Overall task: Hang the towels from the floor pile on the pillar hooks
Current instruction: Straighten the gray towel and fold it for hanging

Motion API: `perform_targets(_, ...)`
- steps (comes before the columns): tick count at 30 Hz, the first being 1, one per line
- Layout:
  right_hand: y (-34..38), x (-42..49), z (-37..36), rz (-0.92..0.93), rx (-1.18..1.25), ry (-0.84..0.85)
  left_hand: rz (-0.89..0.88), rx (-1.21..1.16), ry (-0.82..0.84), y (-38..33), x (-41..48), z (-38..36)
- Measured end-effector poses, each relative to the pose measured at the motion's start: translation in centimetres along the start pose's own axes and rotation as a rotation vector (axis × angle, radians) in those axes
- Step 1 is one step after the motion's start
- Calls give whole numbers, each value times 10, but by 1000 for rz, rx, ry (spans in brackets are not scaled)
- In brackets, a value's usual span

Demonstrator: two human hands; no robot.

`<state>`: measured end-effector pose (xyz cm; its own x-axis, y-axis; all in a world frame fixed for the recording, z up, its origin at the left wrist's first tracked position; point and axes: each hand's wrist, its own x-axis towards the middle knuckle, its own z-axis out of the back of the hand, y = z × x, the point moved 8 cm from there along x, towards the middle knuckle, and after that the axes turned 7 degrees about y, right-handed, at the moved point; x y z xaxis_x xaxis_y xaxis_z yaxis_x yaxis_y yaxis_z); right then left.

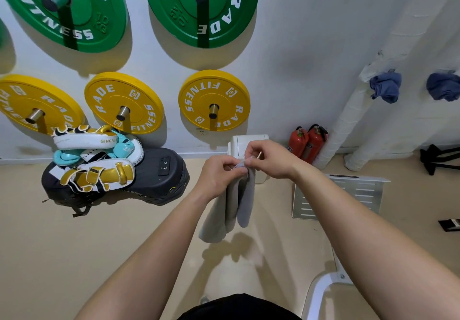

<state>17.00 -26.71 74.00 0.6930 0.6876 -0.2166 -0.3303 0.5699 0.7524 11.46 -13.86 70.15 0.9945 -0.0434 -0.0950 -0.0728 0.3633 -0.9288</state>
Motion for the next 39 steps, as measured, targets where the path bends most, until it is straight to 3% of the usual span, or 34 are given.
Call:
perform_targets(6, 20, 1, 27, 57, 3, -200, 76, 72, -142, 27, -2, 11)
perform_targets(12, -16, -15, 66, -89, -58, -413, 232, 266, -339, 66, -22, 49)
perform_targets(22, -75, -49, 88, -420, -140, -644, 299, 381, -265, 93, -38, 77)
perform_targets(27, -57, -37, 53, -275, -214, -535, 217, 234, -223, 69, -23, 57)
perform_targets(33, -19, -15, -15, -137, -35, -236, 40, 225, -93, 21, -7, 22)
perform_targets(39, -7, -11, -36, -78, -30, -146, -37, 169, -47, 6, -11, 11)
